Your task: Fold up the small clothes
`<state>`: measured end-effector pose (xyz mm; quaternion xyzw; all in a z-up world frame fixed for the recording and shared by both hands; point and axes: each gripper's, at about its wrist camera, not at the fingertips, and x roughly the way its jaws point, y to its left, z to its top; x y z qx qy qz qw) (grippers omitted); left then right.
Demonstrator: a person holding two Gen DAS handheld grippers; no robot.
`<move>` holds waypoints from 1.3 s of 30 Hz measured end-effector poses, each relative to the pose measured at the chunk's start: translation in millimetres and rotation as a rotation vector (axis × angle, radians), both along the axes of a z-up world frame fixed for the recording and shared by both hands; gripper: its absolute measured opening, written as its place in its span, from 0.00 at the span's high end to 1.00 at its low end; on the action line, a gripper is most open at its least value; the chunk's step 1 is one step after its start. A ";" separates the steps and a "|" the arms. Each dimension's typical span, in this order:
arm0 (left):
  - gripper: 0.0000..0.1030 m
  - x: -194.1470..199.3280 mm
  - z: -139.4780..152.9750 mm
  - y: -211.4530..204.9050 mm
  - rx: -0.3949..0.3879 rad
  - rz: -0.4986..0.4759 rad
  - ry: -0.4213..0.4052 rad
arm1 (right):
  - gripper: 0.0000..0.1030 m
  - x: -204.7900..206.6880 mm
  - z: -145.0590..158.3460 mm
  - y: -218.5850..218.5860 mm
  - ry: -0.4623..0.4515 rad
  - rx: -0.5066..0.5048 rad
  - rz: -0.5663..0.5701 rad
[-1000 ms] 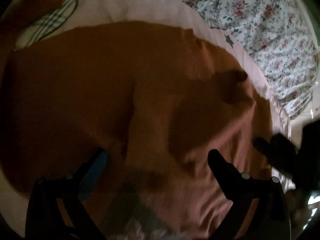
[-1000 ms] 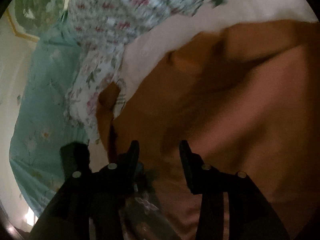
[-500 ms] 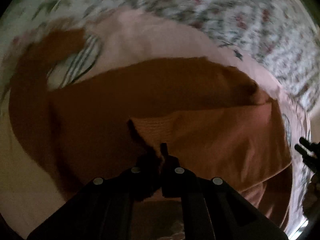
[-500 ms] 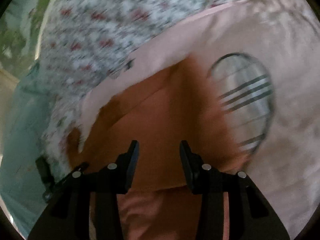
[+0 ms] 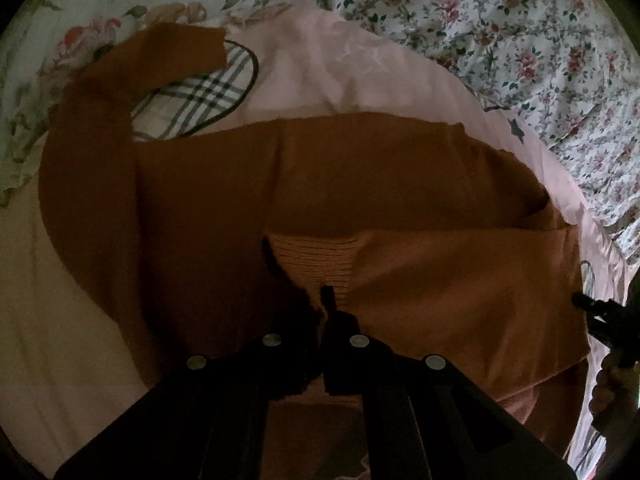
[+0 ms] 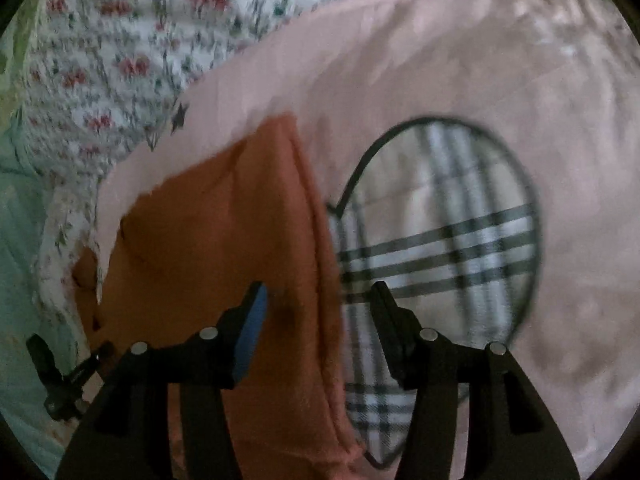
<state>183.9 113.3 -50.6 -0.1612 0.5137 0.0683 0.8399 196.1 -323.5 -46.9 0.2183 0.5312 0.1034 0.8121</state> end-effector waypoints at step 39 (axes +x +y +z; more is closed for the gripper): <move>0.18 41.1 64.3 109.0 0.339 0.094 -0.056 | 0.50 -71.2 61.2 72.6 -0.089 -0.054 0.112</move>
